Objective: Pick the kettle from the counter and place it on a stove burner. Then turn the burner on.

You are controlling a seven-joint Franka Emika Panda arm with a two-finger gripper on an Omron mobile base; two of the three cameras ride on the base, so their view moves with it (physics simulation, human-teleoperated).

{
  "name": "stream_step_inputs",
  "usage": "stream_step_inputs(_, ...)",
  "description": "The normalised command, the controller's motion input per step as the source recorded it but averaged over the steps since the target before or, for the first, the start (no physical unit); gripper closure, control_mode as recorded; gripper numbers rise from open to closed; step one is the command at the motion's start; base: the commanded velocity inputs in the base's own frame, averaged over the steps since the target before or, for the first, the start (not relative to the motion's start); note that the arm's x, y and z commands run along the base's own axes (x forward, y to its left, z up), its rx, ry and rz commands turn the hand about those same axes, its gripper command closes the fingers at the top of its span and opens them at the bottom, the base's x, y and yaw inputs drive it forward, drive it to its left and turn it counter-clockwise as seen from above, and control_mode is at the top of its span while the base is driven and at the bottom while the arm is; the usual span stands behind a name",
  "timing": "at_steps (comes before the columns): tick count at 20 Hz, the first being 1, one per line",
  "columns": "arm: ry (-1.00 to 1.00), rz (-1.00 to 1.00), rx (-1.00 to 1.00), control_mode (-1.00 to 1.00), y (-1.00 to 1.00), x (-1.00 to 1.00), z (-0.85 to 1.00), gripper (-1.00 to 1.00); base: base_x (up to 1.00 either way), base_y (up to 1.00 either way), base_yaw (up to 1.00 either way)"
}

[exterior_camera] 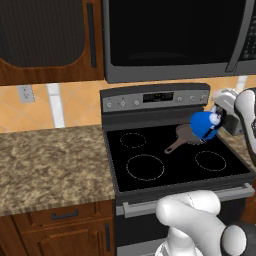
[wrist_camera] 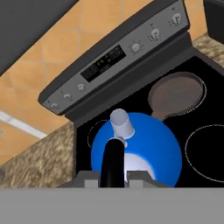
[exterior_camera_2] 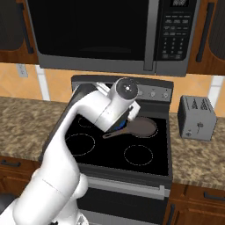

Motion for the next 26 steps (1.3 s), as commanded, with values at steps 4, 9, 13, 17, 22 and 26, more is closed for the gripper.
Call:
stream_step_inputs(4,0.07,0.0,0.0,-1.0,1.0,-0.1,0.2,1.0,0.0,0.0,0.0)
stream_step_inputs(9,0.09,0.0,0.0,-1.0,1.0,-0.06,0.07,1.0,0.0,0.0,0.0)
stream_step_inputs(13,0.15,0.0,0.0,-1.0,1.0,0.0,-0.16,1.0,0.0,0.0,0.0)
stream_step_inputs(17,0.34,0.0,-0.09,-1.0,0.71,0.2,-0.63,1.0,0.0,0.0,0.0)
stream_step_inputs(22,0.09,0.02,-0.04,-1.0,0.18,0.13,-0.45,1.0,0.0,0.0,0.0)
stream_step_inputs(26,0.0,0.0,-0.01,-1.0,0.0,0.53,-0.63,1.0,0.0,0.0,0.0)
